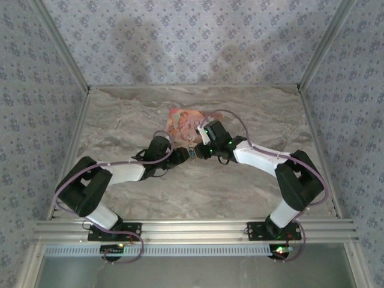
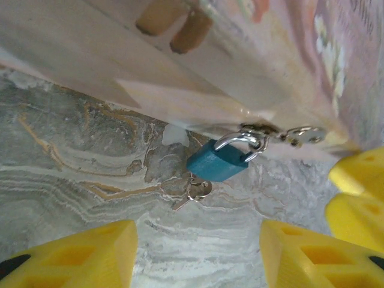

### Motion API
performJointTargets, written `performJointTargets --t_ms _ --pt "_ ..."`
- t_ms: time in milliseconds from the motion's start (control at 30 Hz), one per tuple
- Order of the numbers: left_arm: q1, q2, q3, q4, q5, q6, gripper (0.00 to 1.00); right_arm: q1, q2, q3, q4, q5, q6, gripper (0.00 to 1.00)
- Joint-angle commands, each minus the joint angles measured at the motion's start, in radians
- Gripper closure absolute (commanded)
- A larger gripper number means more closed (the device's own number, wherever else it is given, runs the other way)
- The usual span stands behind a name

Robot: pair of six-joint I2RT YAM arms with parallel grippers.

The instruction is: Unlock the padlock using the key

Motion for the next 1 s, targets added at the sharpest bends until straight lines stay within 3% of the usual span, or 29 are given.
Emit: performJointTargets --t_ms 0,367,600,967 --pt "-0.024 0.038 0.014 0.12 -0.068 0.056 0.43 -0.029 0.035 0.014 -0.046 0.006 0.015 0.64" --pt "-0.032 0.217 0.058 0.288 -0.109 0.123 0.4 -0.036 0.014 -0.002 -0.022 -0.031 0.01 0.62" --pt "-0.031 0.312 0.087 0.412 -0.056 0.191 0.41 -0.038 0.02 -0.001 -0.015 -0.042 0.007 0.62" --pt "-0.013 0.429 0.159 0.484 0.054 0.165 0.62 -0.048 0.007 -0.027 -0.009 -0.046 0.012 0.63"
